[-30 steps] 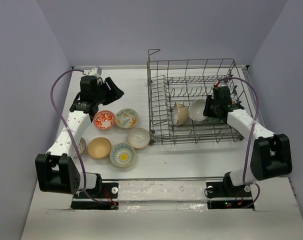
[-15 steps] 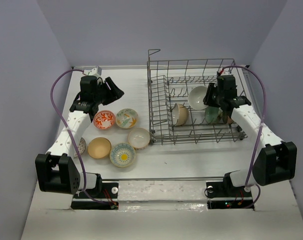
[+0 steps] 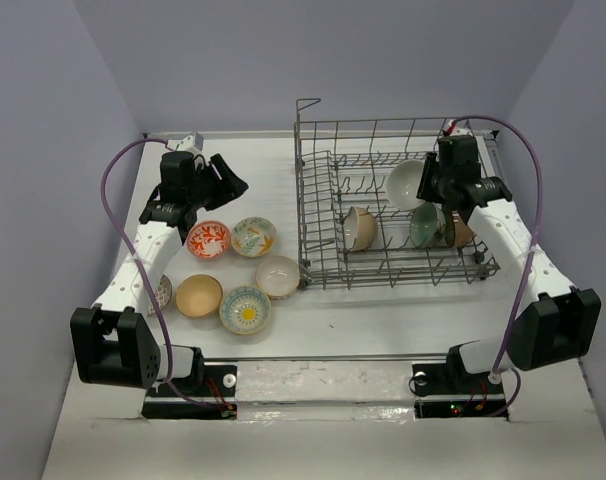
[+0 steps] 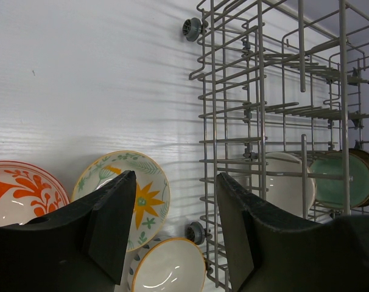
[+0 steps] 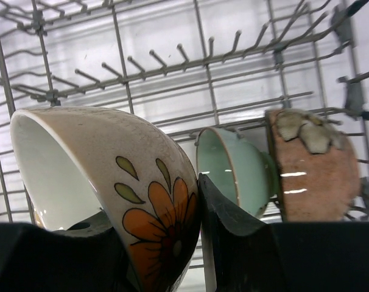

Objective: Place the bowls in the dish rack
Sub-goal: Insert the bowl into the dish rack.

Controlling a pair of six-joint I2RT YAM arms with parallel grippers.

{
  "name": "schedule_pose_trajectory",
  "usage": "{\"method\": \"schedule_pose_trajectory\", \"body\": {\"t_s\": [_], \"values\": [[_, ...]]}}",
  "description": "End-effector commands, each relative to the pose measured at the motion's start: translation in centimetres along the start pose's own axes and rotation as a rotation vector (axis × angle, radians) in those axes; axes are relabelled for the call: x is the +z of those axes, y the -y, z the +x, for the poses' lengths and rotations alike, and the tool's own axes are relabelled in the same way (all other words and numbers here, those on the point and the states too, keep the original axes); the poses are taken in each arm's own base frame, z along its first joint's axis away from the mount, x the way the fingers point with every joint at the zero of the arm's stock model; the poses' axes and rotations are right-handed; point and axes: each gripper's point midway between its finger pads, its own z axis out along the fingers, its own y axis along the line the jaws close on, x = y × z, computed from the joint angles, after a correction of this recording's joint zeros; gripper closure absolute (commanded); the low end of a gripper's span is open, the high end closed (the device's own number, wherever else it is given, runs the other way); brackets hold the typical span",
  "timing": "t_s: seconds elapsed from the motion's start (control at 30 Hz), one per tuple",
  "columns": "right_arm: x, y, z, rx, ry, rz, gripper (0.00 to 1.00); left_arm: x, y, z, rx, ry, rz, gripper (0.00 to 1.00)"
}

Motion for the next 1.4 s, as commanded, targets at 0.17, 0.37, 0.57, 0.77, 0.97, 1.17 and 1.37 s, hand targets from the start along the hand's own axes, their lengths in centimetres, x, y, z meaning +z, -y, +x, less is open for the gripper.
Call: {"method": "schedule_pose_trajectory", "body": {"t_s": [0.17, 0.37, 0.57, 0.77, 0.97, 1.17, 1.37], "values": [[-5.2, -0.1, -7.1, -0.104, 0.156, 0.236, 0.99, -0.5, 1.1, -0.7, 0.024, 0.034, 0.049, 0.36], [-7.2, -1.7, -8.1, -0.279, 0.172, 0.503, 0.99, -0.7, 1.3, -0.8, 0.028, 0.038, 0.053, 0.36], [-9.3, -0.6, -9.9, -0.374, 0.2, 0.711, 0.99, -1.0, 1.4, -0.8, 0.03, 0.044, 0.055, 0.36], [-9.8, -0.4, -9.4, -0.512, 0.211, 0.802, 0.99, -1.0, 1.5, -0.8, 0.03, 0.04, 0.06, 0.36], [-8.7, -1.7, -6.6, -0.638, 0.169, 0.794, 0.99, -0.9, 1.4, -0.6, 0.028, 0.035, 0.062, 0.36], [-7.3, -2.1, -4.4, -0.71, 0.122, 0.779, 0.99, -0.7, 1.4, -0.4, 0.027, 0.029, 0.061, 0.36], [-6.1, -2.1, -2.5, -0.773, 0.071, 0.765, 0.99, -0.8, 1.4, -0.5, 0.028, 0.032, 0.062, 0.36]]}}
